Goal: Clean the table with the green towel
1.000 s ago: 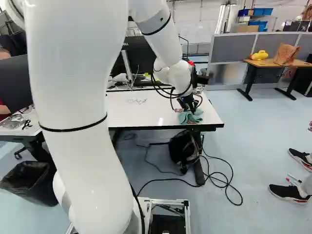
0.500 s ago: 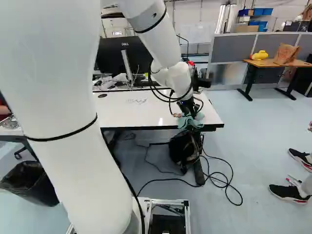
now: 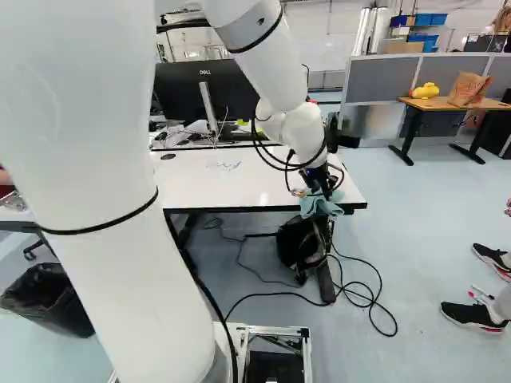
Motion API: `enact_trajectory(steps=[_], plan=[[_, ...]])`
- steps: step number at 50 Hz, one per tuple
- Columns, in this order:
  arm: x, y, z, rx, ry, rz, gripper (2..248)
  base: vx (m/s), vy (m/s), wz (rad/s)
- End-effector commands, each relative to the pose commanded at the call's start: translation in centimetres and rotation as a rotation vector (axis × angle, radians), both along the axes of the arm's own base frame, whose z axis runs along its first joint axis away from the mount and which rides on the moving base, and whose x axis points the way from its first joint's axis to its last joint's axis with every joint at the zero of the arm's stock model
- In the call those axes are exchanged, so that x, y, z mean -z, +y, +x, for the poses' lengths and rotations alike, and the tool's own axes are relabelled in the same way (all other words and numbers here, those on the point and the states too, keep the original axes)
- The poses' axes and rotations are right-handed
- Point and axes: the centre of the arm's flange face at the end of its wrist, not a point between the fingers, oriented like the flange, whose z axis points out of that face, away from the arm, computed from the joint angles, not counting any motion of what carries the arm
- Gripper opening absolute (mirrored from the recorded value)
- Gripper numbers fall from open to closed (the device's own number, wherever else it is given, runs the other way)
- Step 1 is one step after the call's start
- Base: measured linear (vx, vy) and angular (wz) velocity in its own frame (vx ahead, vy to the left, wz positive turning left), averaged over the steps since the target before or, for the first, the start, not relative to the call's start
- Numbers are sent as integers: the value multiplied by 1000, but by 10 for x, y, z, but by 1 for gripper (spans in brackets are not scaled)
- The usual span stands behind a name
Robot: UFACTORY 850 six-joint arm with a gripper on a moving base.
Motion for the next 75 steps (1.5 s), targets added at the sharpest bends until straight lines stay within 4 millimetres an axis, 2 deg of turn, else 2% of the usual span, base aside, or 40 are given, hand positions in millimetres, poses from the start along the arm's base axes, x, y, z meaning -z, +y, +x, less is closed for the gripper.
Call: enact_trajectory(steps=[16, 49, 65, 75], plan=[[0, -21, 23, 6, -9, -7, 53, 0, 0, 0], [2, -24, 84, -55, -31, -22, 53, 0, 0, 0], [3, -9, 109, -98, -38, -25, 53, 0, 0, 0], [3, 7, 112, -126, -35, -23, 53, 0, 0, 0]])
